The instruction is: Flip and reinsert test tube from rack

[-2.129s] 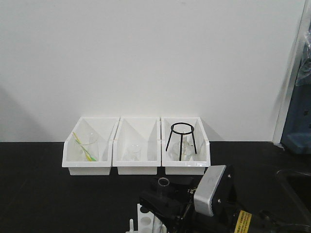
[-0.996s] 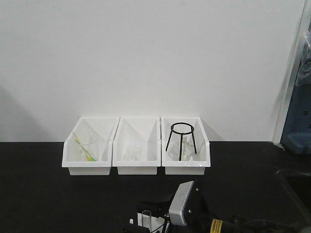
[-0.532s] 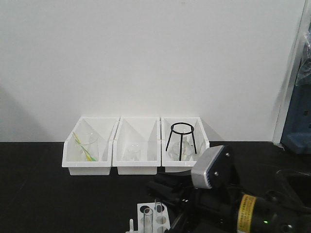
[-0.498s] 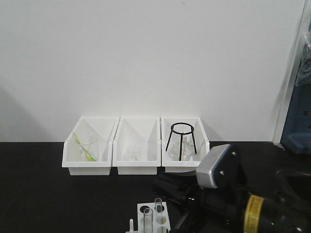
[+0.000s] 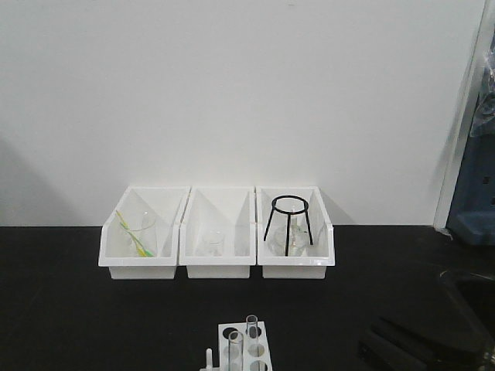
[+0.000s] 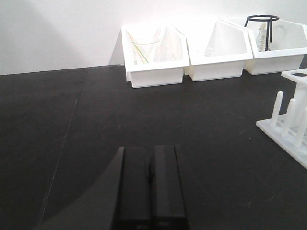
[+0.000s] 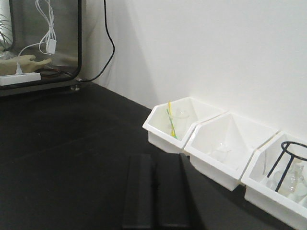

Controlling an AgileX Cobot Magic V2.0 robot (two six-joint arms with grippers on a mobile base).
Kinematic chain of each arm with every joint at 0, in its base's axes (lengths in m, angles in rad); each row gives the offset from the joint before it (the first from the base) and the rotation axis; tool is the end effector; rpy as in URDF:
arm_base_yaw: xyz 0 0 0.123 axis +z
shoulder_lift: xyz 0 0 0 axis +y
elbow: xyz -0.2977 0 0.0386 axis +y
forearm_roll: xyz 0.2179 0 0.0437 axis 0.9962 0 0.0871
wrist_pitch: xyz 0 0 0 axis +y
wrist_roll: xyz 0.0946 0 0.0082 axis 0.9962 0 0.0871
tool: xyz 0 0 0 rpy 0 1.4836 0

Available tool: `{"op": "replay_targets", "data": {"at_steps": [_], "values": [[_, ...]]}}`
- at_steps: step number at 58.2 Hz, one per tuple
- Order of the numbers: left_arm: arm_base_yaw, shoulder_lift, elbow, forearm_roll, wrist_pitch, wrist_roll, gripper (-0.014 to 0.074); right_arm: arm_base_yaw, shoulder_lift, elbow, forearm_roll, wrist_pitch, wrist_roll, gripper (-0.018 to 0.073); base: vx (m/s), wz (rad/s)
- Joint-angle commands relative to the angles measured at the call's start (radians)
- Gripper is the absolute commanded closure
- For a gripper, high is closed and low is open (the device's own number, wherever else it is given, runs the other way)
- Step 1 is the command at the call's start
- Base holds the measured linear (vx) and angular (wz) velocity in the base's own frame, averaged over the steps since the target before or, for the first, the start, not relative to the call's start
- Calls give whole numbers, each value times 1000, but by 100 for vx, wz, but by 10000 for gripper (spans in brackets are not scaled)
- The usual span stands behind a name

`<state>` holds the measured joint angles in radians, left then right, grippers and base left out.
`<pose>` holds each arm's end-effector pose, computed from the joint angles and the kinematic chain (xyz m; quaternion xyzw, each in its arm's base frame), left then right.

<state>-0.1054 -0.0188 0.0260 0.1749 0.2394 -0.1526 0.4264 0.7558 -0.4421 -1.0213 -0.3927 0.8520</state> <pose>0.0139 0.0025 0.1833 0.0332 0.7592 -0.0129 0.6498 0.0968 0.0779 0.3284 -0.3056 0.6426 0.2176 0.6680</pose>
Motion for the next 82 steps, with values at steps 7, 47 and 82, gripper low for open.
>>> {"op": "replay_targets", "data": {"at_steps": [7, 47, 82], "values": [[0, -8, -4, -2, -81, -9, 602, -6, -65, -22, 20, -39, 2, 575, 0, 0], [0, -8, -4, -2, -81, -9, 602, -297, -609, 423, 845, 352, -726, 574, 0, 0], [0, -8, -4, -2, -81, -9, 602, -343, -781, 475, 826, 383, -709, 573, 0, 0]]}}
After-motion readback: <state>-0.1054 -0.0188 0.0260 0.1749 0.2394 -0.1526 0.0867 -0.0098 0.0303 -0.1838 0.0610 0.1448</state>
